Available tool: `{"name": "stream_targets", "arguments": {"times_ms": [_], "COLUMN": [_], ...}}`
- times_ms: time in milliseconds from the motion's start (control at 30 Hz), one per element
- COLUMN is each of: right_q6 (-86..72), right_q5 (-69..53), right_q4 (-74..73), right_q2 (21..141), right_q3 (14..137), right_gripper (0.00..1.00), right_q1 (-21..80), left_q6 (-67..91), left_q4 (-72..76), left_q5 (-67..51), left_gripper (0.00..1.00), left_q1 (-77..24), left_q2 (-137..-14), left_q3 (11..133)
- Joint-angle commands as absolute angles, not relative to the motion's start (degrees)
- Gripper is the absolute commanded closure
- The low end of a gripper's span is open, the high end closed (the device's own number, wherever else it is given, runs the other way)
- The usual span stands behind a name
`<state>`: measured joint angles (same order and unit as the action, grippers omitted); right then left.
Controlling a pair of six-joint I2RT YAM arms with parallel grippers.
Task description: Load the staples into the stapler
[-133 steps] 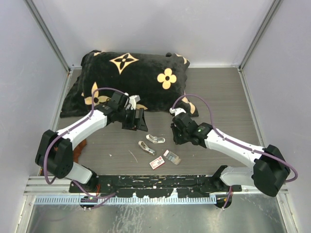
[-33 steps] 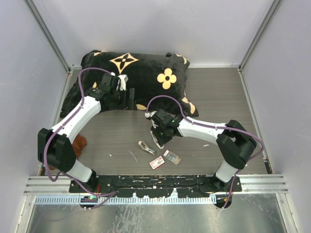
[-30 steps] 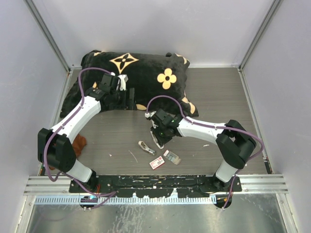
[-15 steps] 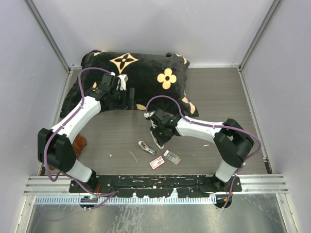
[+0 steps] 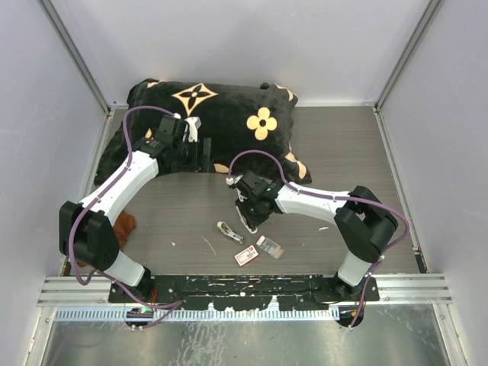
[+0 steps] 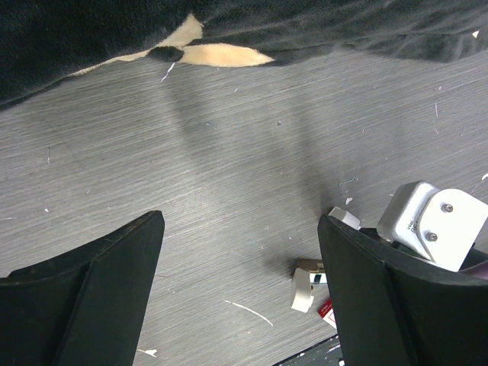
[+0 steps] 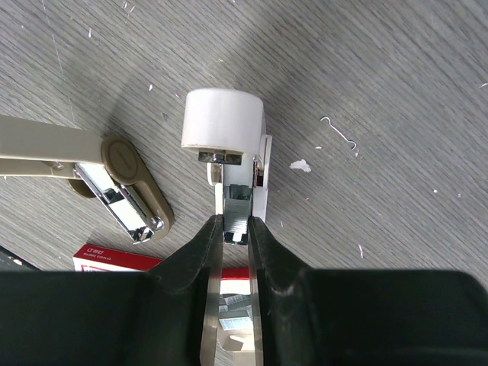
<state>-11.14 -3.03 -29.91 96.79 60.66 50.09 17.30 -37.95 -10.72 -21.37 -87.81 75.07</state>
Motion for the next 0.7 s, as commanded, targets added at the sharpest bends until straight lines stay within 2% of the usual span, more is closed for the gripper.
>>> {"name": "stream_targets", "arguments": {"times_ms": [0, 333, 667], "right_q6": [-11.4, -11.4, -12.0], "right_q5": [-2.6, -2.7, -0.7], "right_q4": [-30.0, -30.1, -31.5], "right_q2": [97.5, 97.3, 93.8], "right_q3": [62.8, 62.9, 64.5], "right_gripper": [0.76, 0.62, 0.55], "right_q1": [50.3, 50.3, 50.3], "left_q6": [16.8, 16.7, 17.4], "left_q4": [-35.6, -35.6, -34.0], "left_q5": [-11.2, -11.2, -12.9], "left_gripper": [0.16, 0.16, 0.16], "left_q1": [-21.3, -21.3, -21.3], "left_q2": [-86.0, -86.1, -86.1], "left_q3": [75.5, 75.5, 74.4]}}
